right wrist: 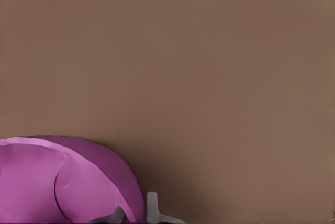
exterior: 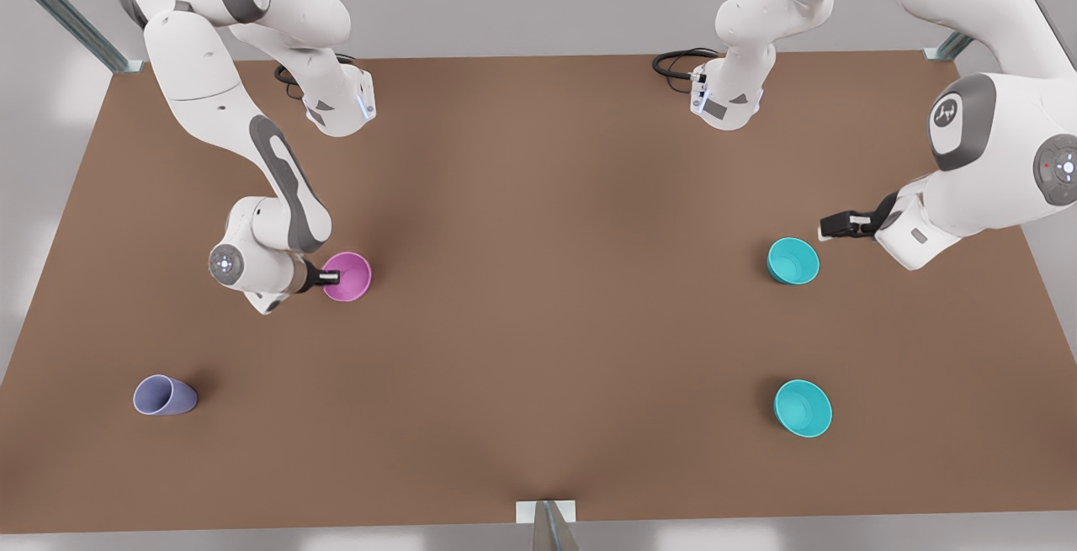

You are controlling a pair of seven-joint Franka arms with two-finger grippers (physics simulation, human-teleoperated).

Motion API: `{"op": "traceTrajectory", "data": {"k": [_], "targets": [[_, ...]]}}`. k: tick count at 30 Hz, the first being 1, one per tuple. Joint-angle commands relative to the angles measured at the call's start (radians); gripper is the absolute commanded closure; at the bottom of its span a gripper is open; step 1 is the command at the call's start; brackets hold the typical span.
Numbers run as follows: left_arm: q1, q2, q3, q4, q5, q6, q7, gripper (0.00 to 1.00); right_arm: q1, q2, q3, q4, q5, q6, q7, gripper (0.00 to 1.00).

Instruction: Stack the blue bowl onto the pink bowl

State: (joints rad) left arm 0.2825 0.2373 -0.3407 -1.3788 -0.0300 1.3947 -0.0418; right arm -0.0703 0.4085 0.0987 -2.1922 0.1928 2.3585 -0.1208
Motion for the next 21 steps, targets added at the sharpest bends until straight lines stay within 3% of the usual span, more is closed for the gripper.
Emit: {"op": "traceTrajectory", "data": {"k": [1, 5, 8, 13, 16, 21], "targets": [[0.0, -0.001, -0.001, 0.0, -0.001, 0.0, -0.004, 0.0, 0.0, -0.002, 0.001, 0.008, -0.003, -0.015, 0.009, 0.79], [-0.003, -0.001, -0.004, 0.0, -0.001, -0.031, -0.007, 0.0, 0.021, 0.021, 0.087, 0.106, 0.114, -0.076, 0.021, 0.79], [-0.003, 0.005, -0.004, 0.0, -0.001, -0.031, -0.007, 0.0, 0.204, 0.105, 0.096, 0.265, 0.303, -0.067, 0.144, 0.79], [-0.002, 0.007, -0.004, -0.002, -0.001, -0.031, -0.007, 0.0, 0.477, 0.227, 0.087, 0.523, 0.243, -0.004, 0.555, 0.79], [-0.002, 0.007, -0.004, -0.002, -0.001, -0.031, -0.006, 0.0, 0.55, 0.378, 0.085, 0.675, 0.151, 0.062, 0.724, 0.79], [0.0, 0.007, -0.003, -0.002, -0.001, -0.031, -0.007, 0.0, 0.587, 0.483, 0.085, 0.77, 0.122, 0.108, 0.802, 0.79]]}}
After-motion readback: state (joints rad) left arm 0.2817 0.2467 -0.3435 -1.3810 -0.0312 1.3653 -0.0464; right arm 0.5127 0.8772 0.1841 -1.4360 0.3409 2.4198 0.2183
